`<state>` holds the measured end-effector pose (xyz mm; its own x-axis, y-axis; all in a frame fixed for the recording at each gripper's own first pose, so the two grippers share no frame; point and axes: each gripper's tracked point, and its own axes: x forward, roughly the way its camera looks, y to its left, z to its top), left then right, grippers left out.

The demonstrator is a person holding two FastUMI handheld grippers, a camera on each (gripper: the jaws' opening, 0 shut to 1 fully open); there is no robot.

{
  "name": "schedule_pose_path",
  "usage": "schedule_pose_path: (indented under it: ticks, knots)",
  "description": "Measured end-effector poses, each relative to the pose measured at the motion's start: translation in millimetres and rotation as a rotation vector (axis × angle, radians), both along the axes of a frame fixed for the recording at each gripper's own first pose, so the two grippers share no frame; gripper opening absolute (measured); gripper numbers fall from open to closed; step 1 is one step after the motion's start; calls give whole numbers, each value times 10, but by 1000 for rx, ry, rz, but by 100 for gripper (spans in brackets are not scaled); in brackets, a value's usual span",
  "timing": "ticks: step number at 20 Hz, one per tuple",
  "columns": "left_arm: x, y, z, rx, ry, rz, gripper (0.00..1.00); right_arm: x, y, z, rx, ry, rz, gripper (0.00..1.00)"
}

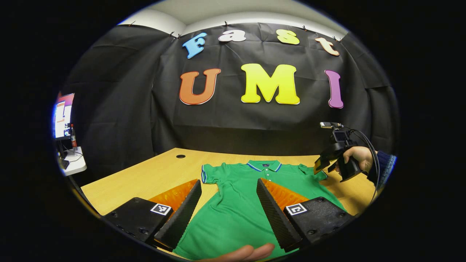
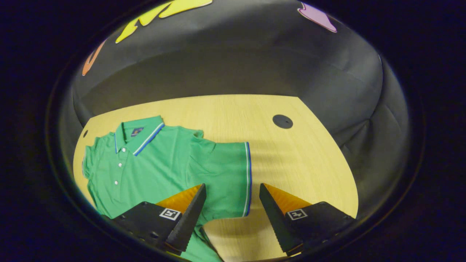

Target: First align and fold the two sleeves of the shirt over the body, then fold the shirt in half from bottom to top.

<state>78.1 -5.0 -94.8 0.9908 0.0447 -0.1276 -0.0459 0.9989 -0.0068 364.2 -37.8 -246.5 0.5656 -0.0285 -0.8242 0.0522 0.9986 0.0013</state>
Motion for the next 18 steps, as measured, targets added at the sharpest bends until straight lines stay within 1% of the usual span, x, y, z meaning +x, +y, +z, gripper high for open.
schedule_pose_path:
  ticks: [1, 2, 3, 4, 5, 7, 9, 10, 11, 14, 18]
  knots:
    - [8, 0, -17, 2, 4, 2, 98, -43, 72, -83, 52, 36, -3, 90]
    - [11, 5, -37, 2, 8, 2, 98, -24, 96, -72, 71, 23, -15, 88]
    - [15, -12, -38, 1, 12, 1, 98, 27, 81, -112, 77, 19, -15, 72]
    - [26, -22, -62, 1, 19, 1, 98, -2, 132, -22, 96, 13, -6, 67]
    - [36, -29, -87, 0, 24, -1, 98, 12, 164, -107, 101, 13, 12, 51]
    - [16, -50, -112, 0, 33, -5, 98, 21, 241, -110, 81, -2, 61, 20]
    - [20, -87, -126, 4, 36, -10, 98, 15, 250, -99, 32, -12, 81, 5]
    - [12, -81, -113, 8, 35, -10, 100, 15, 271, -66, 1, -15, 99, 0]
    - [3, -72, -93, 12, 30, -9, 98, 10, 285, -79, -21, -19, 115, 0]
    - [-23, -37, -22, 17, 8, 1, 98, -58, 470, 20, 10, -17, 135, 0]
    - [11, 43, -6, 2, 7, 14, 98, -63, 705, 259, 25, -68, 173, 0]
